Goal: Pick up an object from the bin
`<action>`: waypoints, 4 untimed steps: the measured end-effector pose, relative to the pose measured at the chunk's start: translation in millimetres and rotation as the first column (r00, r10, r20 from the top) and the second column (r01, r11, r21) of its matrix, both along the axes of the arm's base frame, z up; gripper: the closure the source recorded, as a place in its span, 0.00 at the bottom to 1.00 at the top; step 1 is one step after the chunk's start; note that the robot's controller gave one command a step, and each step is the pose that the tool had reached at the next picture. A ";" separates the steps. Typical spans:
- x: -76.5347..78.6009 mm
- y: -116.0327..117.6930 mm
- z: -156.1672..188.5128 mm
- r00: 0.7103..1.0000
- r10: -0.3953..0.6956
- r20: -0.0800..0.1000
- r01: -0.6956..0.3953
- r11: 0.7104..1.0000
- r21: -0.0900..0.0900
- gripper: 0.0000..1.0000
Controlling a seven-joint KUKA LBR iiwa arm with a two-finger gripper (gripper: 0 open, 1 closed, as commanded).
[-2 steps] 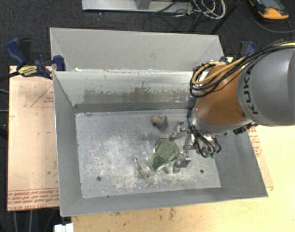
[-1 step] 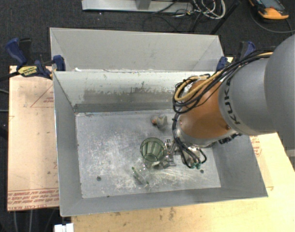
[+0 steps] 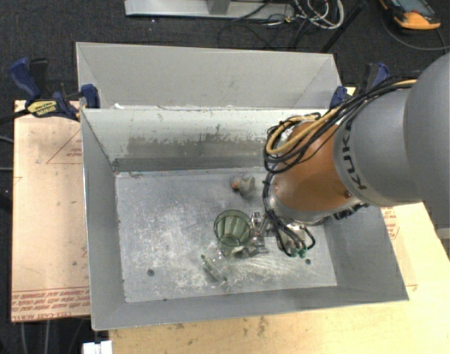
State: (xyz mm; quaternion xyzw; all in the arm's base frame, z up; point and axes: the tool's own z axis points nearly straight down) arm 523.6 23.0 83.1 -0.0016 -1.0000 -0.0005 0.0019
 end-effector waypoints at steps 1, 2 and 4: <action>-5.8 -11.0 0.5 0.991 0.130 0.014 -0.130 0.992 0.005 1.00; -11.8 -27.6 -0.1 0.959 0.284 0.019 -0.284 0.959 0.001 1.00; -27.3 -61.6 -4.8 0.938 0.344 0.031 -0.344 0.939 -0.007 0.00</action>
Offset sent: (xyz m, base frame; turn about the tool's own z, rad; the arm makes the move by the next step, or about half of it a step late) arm -0.0315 -0.0379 -0.0099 0.0095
